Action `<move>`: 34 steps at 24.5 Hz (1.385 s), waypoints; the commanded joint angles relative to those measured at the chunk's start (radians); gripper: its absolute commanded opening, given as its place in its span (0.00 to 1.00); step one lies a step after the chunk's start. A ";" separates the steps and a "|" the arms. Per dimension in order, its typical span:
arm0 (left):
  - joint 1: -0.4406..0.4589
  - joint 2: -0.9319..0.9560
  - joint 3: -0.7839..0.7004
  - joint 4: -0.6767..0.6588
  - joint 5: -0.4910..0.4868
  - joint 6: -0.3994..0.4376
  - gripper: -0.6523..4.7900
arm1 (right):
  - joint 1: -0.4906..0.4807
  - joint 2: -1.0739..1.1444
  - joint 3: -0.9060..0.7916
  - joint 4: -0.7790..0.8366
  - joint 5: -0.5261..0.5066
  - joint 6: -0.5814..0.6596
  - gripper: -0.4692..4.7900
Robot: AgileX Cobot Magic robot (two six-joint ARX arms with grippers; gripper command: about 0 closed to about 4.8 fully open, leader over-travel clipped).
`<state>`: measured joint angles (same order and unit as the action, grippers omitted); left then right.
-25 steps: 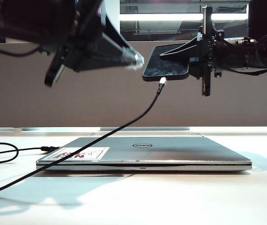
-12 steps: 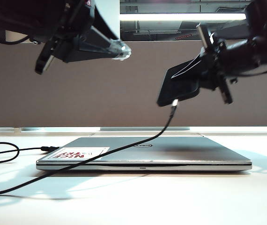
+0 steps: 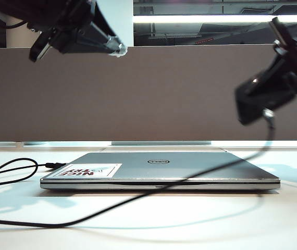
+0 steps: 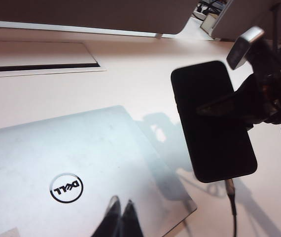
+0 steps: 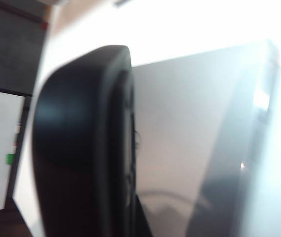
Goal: Pick up the charging cable and the phone, plug the charging cable into the charging port on the phone, and finally place them back on the table.
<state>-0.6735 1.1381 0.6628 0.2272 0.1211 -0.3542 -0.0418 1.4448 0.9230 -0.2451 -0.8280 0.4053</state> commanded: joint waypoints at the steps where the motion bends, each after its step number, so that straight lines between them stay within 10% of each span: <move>1: 0.000 -0.003 0.005 -0.002 0.003 0.007 0.11 | -0.043 -0.008 0.058 -0.228 0.068 -0.203 0.08; 14: 0.000 -0.003 0.005 -0.009 0.003 0.006 0.11 | -0.061 0.193 0.281 -0.558 0.097 -0.445 0.08; 34: 0.000 -0.003 0.005 -0.009 0.003 0.006 0.11 | -0.039 0.339 0.281 -0.550 0.209 -0.495 0.08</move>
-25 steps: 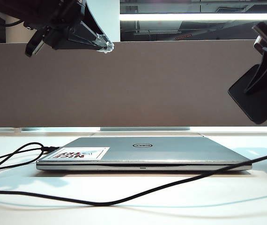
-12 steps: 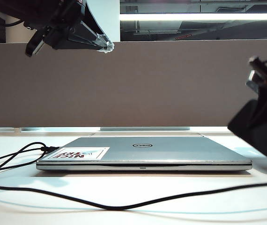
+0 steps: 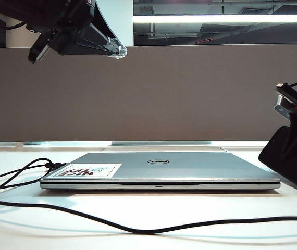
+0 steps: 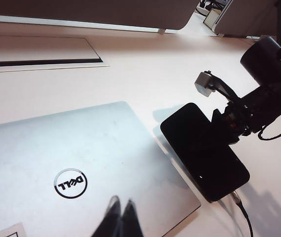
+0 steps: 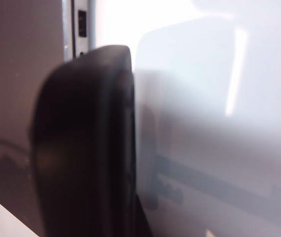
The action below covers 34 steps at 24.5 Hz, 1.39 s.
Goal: Pick up the charging cable and the phone, plug the charging cable into the charging port on the phone, and finally place them back on the table.
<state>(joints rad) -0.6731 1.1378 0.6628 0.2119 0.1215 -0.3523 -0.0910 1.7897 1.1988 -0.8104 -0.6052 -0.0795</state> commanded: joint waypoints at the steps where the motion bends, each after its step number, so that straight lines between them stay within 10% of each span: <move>1: -0.001 -0.003 0.005 0.006 0.003 0.005 0.11 | 0.011 -0.006 0.005 0.018 -0.010 -0.010 0.08; 4: -0.001 -0.003 0.005 0.006 0.003 0.005 0.11 | 0.011 -0.006 0.006 0.022 0.014 -0.010 0.08; 11: -0.001 -0.003 0.005 0.006 0.003 0.005 0.11 | 0.011 -0.007 0.008 0.020 0.165 -0.006 0.50; 20: 0.000 -0.003 0.005 0.005 0.003 0.006 0.11 | 0.014 -0.016 0.193 -0.145 0.327 -0.010 0.46; 23: 0.001 -0.003 0.025 -0.026 0.003 0.060 0.11 | 0.016 -0.066 0.231 -0.190 0.325 -0.010 0.07; 34: 0.063 -0.087 0.124 -0.258 0.003 0.169 0.11 | 0.018 -0.479 0.203 -0.008 0.335 -0.003 0.07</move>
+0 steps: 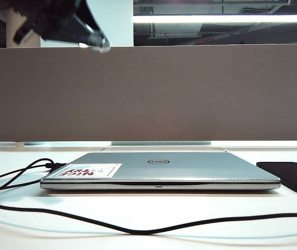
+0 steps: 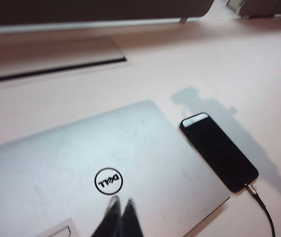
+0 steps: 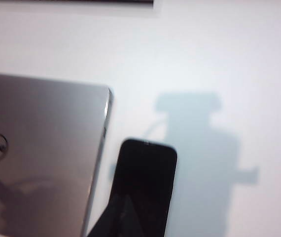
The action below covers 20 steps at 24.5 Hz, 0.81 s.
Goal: Pick up the charging cable and the phone, plug the charging cable into the charging port on the phone, and finally place them back on the table.
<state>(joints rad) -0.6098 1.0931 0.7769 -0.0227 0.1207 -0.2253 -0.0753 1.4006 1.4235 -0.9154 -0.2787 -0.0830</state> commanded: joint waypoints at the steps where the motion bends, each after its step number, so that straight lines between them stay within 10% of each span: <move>1: -0.001 -0.056 0.009 -0.038 0.003 0.043 0.11 | 0.002 -0.128 -0.048 0.141 0.020 0.002 0.07; 8: 0.000 -0.185 0.001 -0.209 0.003 0.100 0.11 | 0.002 -0.520 -0.448 0.489 0.033 0.020 0.07; 20: 0.000 -0.456 -0.278 -0.060 0.003 0.122 0.11 | 0.002 -0.882 -0.820 0.799 -0.011 0.094 0.07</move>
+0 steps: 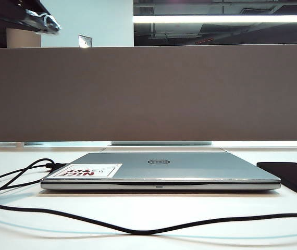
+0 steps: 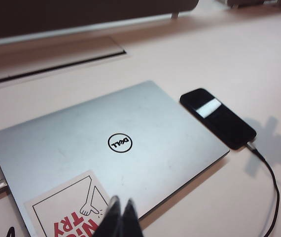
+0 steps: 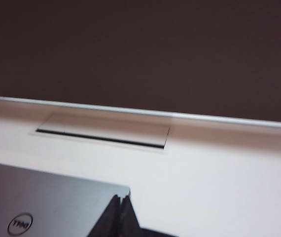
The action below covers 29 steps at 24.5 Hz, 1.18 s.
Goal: Pick up the charging cable and the phone, plug the charging cable into the charging port on the phone, and finally place them back on the table.
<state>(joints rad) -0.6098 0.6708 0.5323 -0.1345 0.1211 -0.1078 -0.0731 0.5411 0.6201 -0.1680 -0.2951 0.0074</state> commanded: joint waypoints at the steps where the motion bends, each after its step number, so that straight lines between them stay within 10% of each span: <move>1: -0.001 -0.060 -0.064 0.066 0.003 0.004 0.11 | 0.000 -0.033 -0.030 0.037 0.004 0.005 0.07; 19: 0.009 -0.207 -0.335 0.319 0.003 0.030 0.11 | -0.003 -0.036 -0.032 0.027 0.005 0.029 0.07; 29: 0.500 -0.510 -0.380 0.214 0.003 0.049 0.11 | -0.003 -0.036 -0.032 0.026 0.005 0.029 0.07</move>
<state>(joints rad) -0.1452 0.1825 0.1680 0.0875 0.1265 -0.0784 -0.0757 0.5076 0.5816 -0.1574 -0.2916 0.0338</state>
